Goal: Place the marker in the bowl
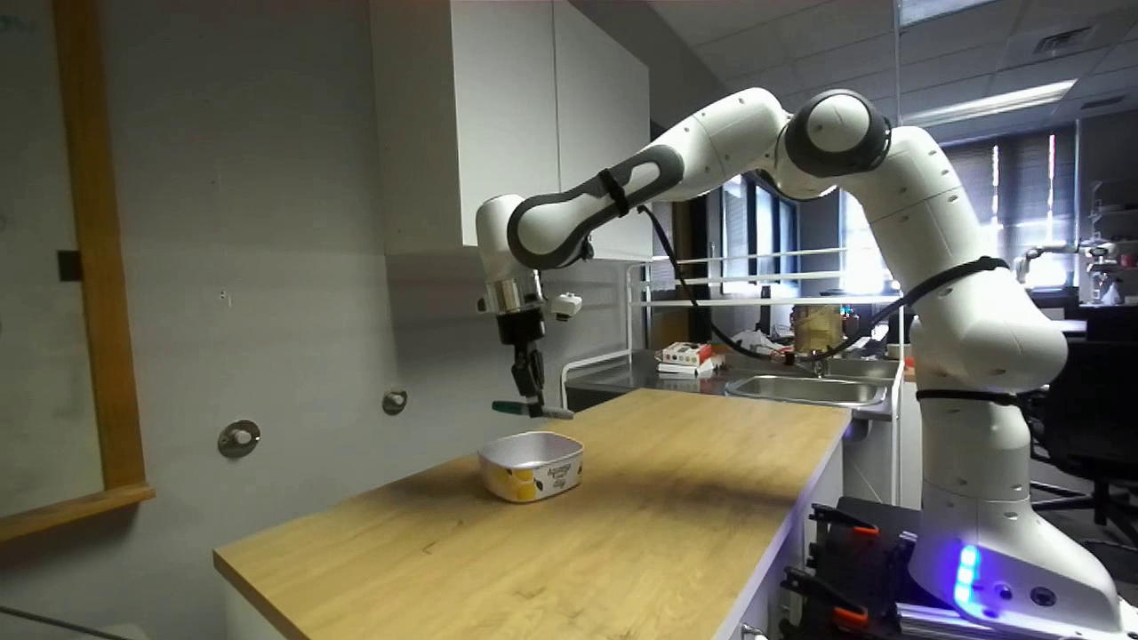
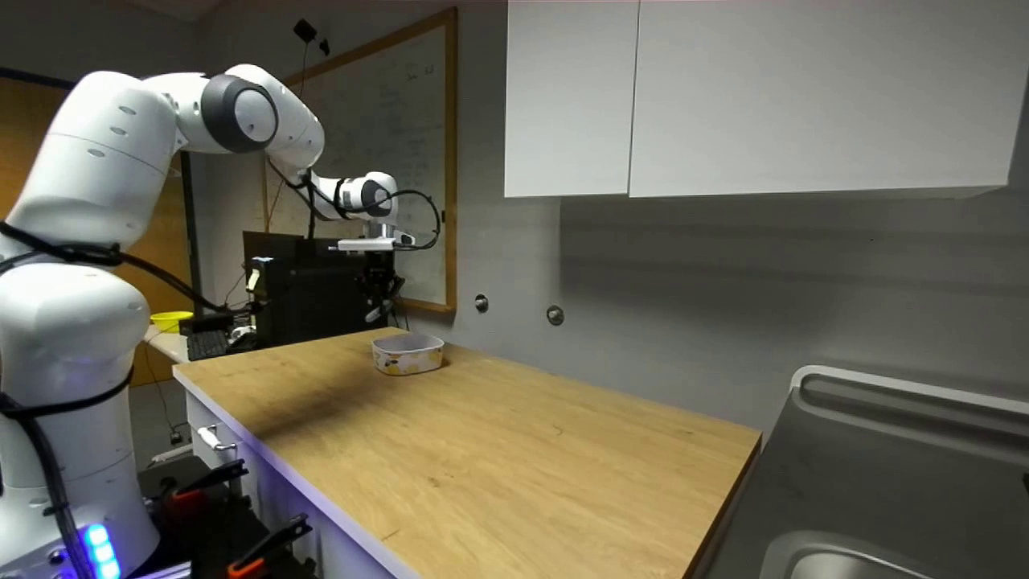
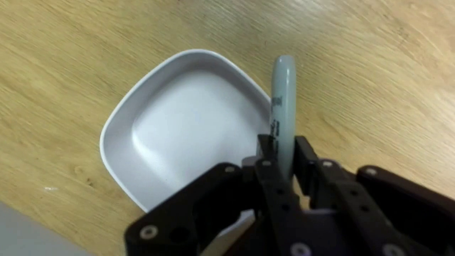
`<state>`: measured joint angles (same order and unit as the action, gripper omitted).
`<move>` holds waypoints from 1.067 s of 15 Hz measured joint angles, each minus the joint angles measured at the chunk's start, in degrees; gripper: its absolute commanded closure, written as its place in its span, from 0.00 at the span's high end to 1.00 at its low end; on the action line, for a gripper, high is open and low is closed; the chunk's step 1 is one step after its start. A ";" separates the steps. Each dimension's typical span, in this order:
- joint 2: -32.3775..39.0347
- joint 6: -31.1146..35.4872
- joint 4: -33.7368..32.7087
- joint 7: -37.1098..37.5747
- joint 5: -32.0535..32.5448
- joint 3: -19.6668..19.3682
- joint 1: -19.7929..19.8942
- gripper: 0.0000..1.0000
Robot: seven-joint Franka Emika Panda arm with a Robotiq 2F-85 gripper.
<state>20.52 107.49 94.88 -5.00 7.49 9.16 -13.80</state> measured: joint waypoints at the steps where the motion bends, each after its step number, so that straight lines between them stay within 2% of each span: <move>1: 2.06 -1.59 -3.03 0.01 0.43 0.00 -0.35 0.05; 5: 9.59 -8.12 -14.33 -0.08 1.86 -0.80 -0.47 0.05; 8: 13.75 -12.19 -20.27 -0.30 1.94 -2.04 0.02 0.05; 12: 16.75 -15.22 -23.80 -0.47 1.94 -2.97 1.10 0.05; 16: 17.66 -16.45 -24.17 -0.48 1.94 -3.22 1.88 0.05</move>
<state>38.18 91.03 70.71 -5.49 9.42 5.94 -11.92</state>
